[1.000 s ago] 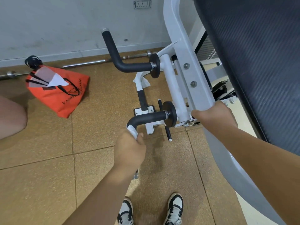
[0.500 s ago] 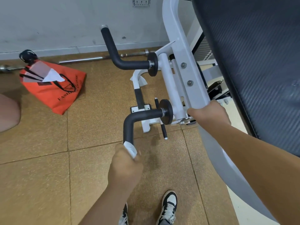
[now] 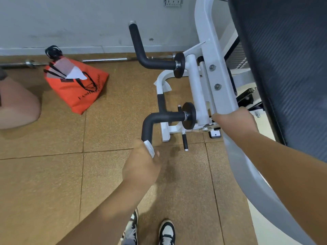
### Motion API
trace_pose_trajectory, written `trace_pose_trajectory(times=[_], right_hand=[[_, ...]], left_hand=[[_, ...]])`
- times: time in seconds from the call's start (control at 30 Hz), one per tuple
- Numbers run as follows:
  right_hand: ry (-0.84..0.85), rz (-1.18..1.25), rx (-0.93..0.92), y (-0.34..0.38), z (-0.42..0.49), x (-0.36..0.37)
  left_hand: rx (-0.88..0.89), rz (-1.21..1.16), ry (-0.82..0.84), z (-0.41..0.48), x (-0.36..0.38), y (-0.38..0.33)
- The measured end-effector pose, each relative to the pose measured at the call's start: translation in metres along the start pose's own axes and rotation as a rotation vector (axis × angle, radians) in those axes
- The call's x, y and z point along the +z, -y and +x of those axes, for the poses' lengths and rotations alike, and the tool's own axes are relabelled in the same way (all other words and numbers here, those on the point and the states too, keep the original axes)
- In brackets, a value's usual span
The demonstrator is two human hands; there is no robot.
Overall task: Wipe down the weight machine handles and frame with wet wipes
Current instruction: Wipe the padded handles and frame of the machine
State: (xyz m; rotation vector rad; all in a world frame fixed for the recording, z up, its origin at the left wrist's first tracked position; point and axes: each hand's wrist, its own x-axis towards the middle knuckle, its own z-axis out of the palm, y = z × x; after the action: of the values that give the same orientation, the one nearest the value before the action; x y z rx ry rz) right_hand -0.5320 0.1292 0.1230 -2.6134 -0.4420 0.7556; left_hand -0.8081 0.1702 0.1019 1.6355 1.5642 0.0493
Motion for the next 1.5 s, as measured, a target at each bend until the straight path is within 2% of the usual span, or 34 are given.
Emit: trace_pose_trajectory(times=[0.07, 0.17, 0.2, 0.27, 0.33, 0.37, 0.4, 0.47, 0.53, 0.63, 0.77, 0.9, 0.97, 1.0, 1.03, 1.13, 1.17, 1.2, 1.27, 1.43, 1.47, 1.5], right_hand=[[0.011, 0.018, -0.009, 0.0, -0.001, -0.001], [0.036, 0.038, -0.016, 0.0, -0.002, -0.002], [0.038, 0.043, -0.015, -0.001, -0.001, -0.002], [0.04, 0.047, -0.009, -0.003, 0.002, -0.001], [0.049, 0.039, -0.003, -0.003, 0.003, -0.001], [0.052, 0.037, 0.0, -0.003, 0.004, -0.001], [0.051, 0.038, 0.002, -0.003, 0.005, 0.0], [0.049, 0.042, -0.006, -0.005, 0.006, -0.001], [0.043, 0.038, -0.019, -0.006, 0.007, -0.001], [0.044, 0.035, -0.027, -0.005, 0.006, -0.001], [0.044, 0.04, -0.027, -0.005, 0.006, -0.002], [0.044, 0.04, -0.019, -0.005, 0.005, -0.002], [0.037, 0.048, -0.022, -0.006, 0.007, 0.0], [0.038, 0.048, -0.023, -0.007, 0.007, 0.0], [0.04, 0.047, -0.022, -0.007, 0.008, 0.0], [0.043, 0.039, -0.015, -0.005, 0.007, 0.0], [0.043, 0.041, -0.015, -0.005, 0.006, 0.0], [0.043, 0.045, -0.015, -0.005, 0.006, 0.0], [0.042, 0.05, -0.017, -0.005, 0.006, 0.0], [0.028, 0.044, -0.026, -0.004, 0.004, -0.001], [0.023, 0.043, -0.027, -0.005, 0.005, -0.001], [0.02, 0.043, -0.028, -0.005, 0.005, 0.0]], left_hand=[[-0.054, -0.041, 0.061, -0.003, -0.011, -0.016], [-0.252, -0.344, 0.189, -0.01, -0.025, -0.038], [-0.256, -0.41, 0.176, -0.013, -0.028, -0.041], [-0.117, -0.29, 0.028, -0.018, -0.028, -0.038], [0.031, 0.034, -0.11, -0.023, -0.025, -0.028], [0.09, 0.14, -0.109, -0.027, -0.022, -0.026], [0.116, 0.184, -0.036, -0.03, -0.017, -0.022], [0.103, 0.194, 0.121, -0.036, -0.01, -0.015], [0.126, 0.182, 0.149, -0.038, -0.011, -0.006], [0.047, 0.077, 0.211, -0.05, -0.025, -0.004], [0.067, 0.018, -0.073, -0.045, -0.03, -0.001], [-0.084, 0.12, -0.116, -0.021, -0.004, -0.012], [-0.173, 0.011, -0.108, -0.006, 0.007, -0.015], [-0.242, -0.137, -0.068, 0.001, 0.006, -0.013], [-0.32, -0.327, 0.019, 0.007, 0.001, -0.01], [-0.467, -0.824, 0.463, 0.003, -0.02, 0.003], [-0.467, -0.921, 0.53, -0.002, -0.021, 0.006], [-0.454, -0.932, 0.524, -0.005, -0.02, 0.009], [-0.425, -0.733, 0.384, -0.003, -0.013, 0.007], [-0.211, 0.121, 0.003, 0.012, -0.003, -0.019], [-0.185, 0.142, -0.016, 0.02, -0.002, -0.023], [-0.192, 0.028, 0.014, 0.03, -0.005, -0.027]])
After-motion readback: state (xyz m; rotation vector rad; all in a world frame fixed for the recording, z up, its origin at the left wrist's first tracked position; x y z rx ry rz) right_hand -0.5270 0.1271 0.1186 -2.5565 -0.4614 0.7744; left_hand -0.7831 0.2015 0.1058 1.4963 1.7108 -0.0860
